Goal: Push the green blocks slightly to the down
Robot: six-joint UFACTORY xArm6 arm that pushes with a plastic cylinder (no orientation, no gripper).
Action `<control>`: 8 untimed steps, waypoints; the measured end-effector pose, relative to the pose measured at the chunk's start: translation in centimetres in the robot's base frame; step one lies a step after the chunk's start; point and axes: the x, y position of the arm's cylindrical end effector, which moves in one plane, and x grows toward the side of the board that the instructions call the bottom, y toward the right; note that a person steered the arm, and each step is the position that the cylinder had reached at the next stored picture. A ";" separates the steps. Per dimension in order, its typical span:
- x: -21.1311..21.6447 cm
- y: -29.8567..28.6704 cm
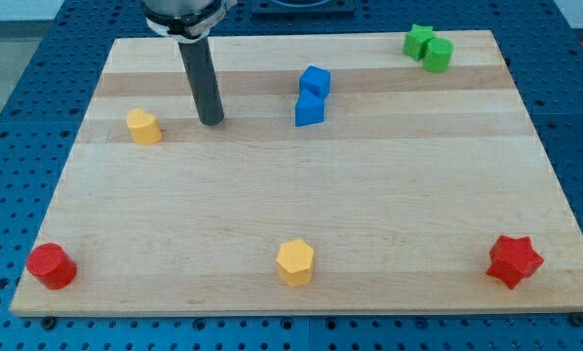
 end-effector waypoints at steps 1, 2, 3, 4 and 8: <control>-3.9 0.5; -8.9 4.2; -12.5 11.3; -16.5 19.7; -17.5 28.3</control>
